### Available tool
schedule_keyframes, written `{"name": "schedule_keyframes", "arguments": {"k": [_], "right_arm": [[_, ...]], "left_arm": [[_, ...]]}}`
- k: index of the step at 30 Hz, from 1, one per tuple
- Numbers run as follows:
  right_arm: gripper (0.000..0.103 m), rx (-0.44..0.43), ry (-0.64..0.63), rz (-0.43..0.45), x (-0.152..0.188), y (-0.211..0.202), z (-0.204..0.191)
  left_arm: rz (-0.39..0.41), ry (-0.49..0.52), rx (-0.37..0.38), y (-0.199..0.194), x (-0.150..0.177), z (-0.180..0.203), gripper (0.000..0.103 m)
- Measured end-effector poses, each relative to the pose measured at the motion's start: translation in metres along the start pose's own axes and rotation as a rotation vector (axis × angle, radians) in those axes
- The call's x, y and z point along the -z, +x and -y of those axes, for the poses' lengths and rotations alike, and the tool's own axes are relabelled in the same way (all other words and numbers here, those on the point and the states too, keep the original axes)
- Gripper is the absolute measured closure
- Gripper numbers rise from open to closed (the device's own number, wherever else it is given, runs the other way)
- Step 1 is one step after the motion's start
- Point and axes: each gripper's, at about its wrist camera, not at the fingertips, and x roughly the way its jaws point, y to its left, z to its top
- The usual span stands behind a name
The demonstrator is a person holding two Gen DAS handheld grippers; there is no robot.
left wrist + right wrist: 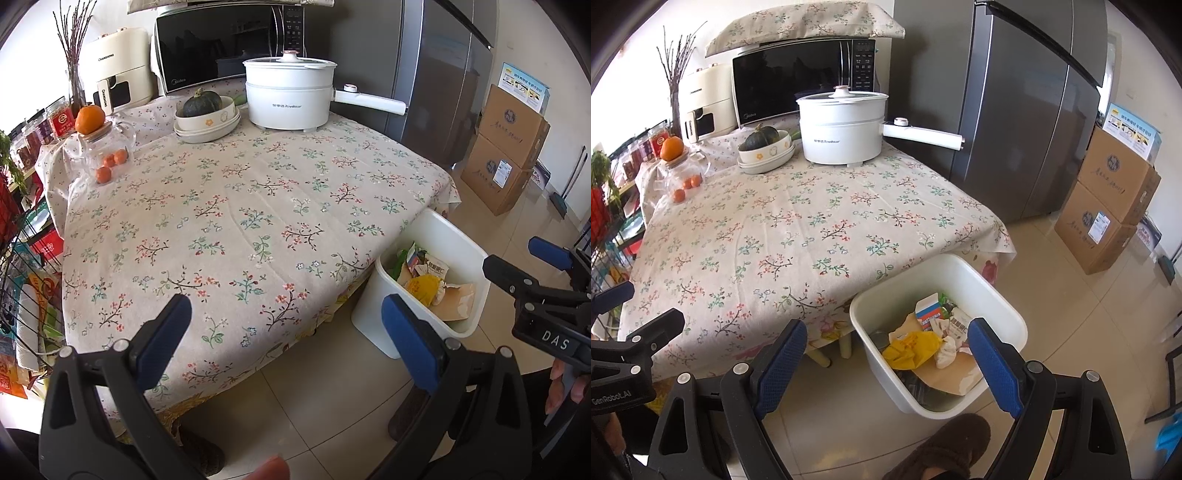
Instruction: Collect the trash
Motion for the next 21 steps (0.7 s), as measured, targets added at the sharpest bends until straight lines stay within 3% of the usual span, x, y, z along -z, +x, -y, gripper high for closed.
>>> {"name": "schedule_keyframes", "arguments": {"k": [21], "right_arm": [[0.013, -0.001, -0.001, 0.003, 0.0003, 0.0003, -0.0014]], "left_arm": [[0.014, 0.012, -0.029, -0.0018, -0.0002, 0.0018, 0.001]]}}
